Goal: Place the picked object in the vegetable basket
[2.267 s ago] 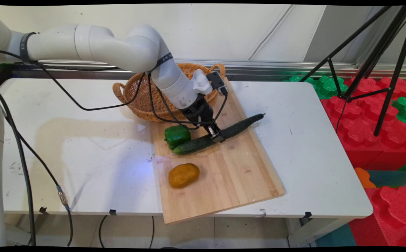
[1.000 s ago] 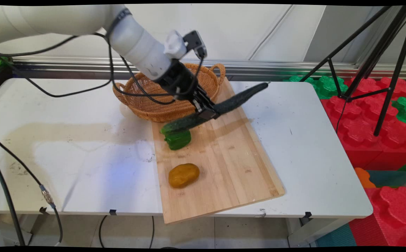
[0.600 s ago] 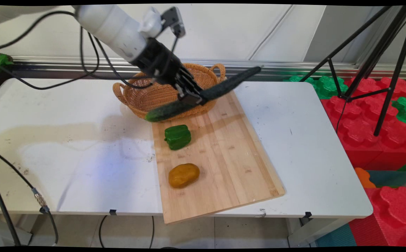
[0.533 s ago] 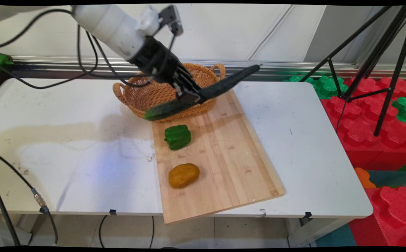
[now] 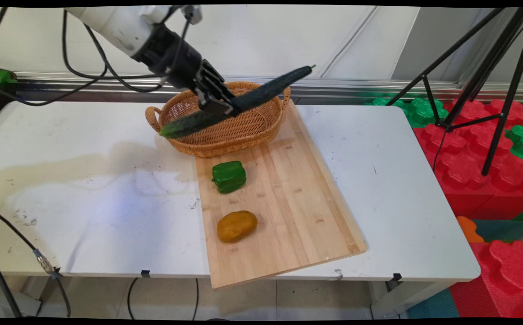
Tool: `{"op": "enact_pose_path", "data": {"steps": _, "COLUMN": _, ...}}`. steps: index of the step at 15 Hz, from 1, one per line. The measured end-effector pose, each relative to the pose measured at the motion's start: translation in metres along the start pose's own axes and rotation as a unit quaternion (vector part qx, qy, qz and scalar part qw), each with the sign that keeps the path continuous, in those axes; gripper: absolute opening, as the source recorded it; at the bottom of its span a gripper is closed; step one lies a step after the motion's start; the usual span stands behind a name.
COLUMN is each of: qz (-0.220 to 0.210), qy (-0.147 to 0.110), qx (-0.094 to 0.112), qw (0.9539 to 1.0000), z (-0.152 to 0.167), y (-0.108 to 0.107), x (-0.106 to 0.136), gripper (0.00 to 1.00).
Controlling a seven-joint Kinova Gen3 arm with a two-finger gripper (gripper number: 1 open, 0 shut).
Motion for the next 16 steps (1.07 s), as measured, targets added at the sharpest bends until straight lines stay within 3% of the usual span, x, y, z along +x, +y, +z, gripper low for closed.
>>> {"op": "enact_pose_path", "data": {"steps": 8, "qz": 0.019, "qy": -0.020, "qx": 0.026, "qw": 0.9993, "z": -0.015, "y": -0.042, "x": -0.026, "gripper": 0.00}}
{"op": "enact_pose_path", "data": {"steps": 16, "qz": 0.035, "qy": -0.057, "qx": 0.052, "qw": 0.9964, "z": 0.017, "y": -0.094, "x": -0.064, "gripper": 0.00}}
